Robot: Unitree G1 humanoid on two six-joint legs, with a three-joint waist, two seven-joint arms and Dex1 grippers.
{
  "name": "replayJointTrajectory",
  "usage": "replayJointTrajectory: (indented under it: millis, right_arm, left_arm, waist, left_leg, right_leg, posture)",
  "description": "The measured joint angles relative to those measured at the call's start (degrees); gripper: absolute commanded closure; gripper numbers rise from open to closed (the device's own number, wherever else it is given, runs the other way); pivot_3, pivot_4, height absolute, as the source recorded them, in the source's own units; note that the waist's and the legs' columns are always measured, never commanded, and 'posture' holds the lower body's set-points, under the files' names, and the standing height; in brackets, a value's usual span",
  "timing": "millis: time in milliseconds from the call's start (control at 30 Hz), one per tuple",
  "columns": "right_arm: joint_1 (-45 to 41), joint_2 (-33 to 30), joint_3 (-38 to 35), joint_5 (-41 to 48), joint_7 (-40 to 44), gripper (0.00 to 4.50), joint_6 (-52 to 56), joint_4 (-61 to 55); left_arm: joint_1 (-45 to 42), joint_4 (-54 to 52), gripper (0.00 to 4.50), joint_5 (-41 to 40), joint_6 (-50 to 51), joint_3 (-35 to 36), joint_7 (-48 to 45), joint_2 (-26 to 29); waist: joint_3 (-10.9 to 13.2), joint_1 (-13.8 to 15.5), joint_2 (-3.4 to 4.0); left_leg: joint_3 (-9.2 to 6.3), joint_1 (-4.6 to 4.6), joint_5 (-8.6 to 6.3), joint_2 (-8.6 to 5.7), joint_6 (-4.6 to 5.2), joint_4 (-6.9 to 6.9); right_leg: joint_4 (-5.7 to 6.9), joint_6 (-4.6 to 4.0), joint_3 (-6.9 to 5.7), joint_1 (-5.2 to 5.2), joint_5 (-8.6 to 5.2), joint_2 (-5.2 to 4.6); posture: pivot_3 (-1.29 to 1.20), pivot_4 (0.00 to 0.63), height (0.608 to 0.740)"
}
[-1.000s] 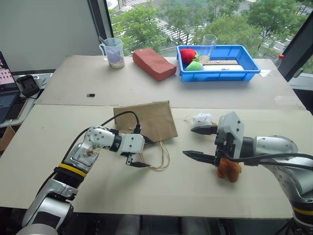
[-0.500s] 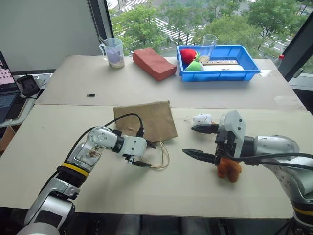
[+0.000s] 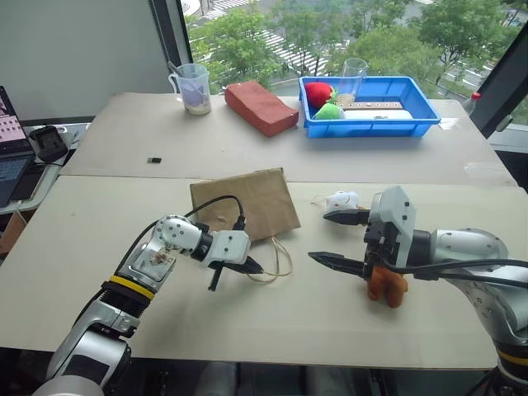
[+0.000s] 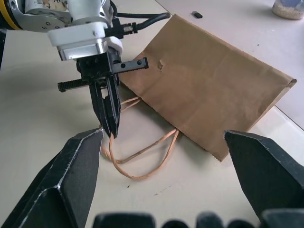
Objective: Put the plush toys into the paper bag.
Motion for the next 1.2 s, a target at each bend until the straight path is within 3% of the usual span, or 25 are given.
replayJointTrajectory:
  millis: [167, 200, 300, 467, 600, 933, 1200]
  right_arm:
    - [5.0, -1.1, -2.2, 0.0, 0.1, 0.00, 0.0, -0.2]
    - [5.8, -1.1, -2.3, 0.0, 0.1, 0.52, 0.0, -0.1]
    - [5.9, -0.2, -2.1, 0.0, -0.2, 1.43, 0.0, 0.0]
    - [2.5, 5.5, 3.4, -2.4, -4.0, 3.22, -0.2, 0.6]
    - [-3.2, 13.8, 9.4, -7.4, -8.3, 4.45, -2.5, 6.5]
    - [-12.9, 34.1, 17.7, -16.8, -14.6, 4.45, -12.3, 29.1]
    - [-18.0, 41.4, 20.6, -24.4, -18.7, 4.45, -15.6, 46.5]
  left_arm:
    - [-6.3, -3.8, 4.41, -15.4, 22.0, 10.8, 0.6, 0.5]
    - [-7.5, -4.4, 4.50, -17.4, 25.2, 12.7, 1.1, 0.8]
    - [-8.4, -4.7, 4.50, -20.5, 30.1, 15.0, 2.4, 0.7]
    - [-8.9, -3.8, 4.50, -22.8, 34.0, 16.4, 4.5, -0.3]
    - [-9.9, -3.8, 4.50, -23.6, 34.6, 17.5, 5.0, -0.6]
    - [-12.1, -3.2, 4.50, -24.0, 35.4, 18.4, 5.4, -1.2]
    - [-12.2, -3.0, 4.50, -24.5, 35.8, 19.8, 6.5, -1.1]
  waist:
    - [0.0, -0.2, -0.02]
    - [0.0, -0.3, -0.02]
    - [0.0, -0.6, -0.01]
    - [0.0, -1.1, -0.05]
    - [0.0, -1.5, -0.05]
    - [0.0, -1.8, -0.04]
    - [0.0, -1.9, -0.03]
  left_leg:
    - [-0.05, 0.02, 0.00, 0.00, 0.00, 0.04]
    - [-0.05, 0.07, -0.01, 0.00, 0.01, 0.05]
    - [-0.05, 0.35, -0.05, 0.01, 0.08, 0.04]
    - [-0.10, 0.47, -0.05, 0.03, 0.09, 0.03]
    - [-0.11, 0.55, -0.05, 0.03, 0.08, 0.02]
    - [-0.18, 0.59, -0.03, 0.05, 0.05, -0.13]
    - [-0.20, 0.59, -0.01, 0.04, 0.00, -0.16]
  right_leg:
    - [0.03, 0.01, -0.05, 0.04, 0.00, 0.00]
    - [0.03, 0.01, -0.05, 0.08, -0.01, 0.00]
    - [-0.02, 0.02, -0.05, 0.35, -0.02, 0.02]
    - [-0.06, 0.03, -0.05, 0.52, -0.03, 0.06]
    - [-0.06, 0.02, -0.04, 0.55, -0.03, 0.07]
    - [-0.05, 0.02, -0.04, 0.51, -0.03, 0.13]
    - [0.03, 0.02, -0.04, 0.49, -0.02, 0.13]
  posture:
    - [0.00, 0.150, 0.740]
    - [0.00, 0.150, 0.740]
    - [0.00, 0.150, 0.740]
    - [0.00, 0.150, 0.740]
    - [0.00, 0.150, 0.740]
    - [0.00, 0.150, 0.740]
    - [0.00, 0.150, 0.740]
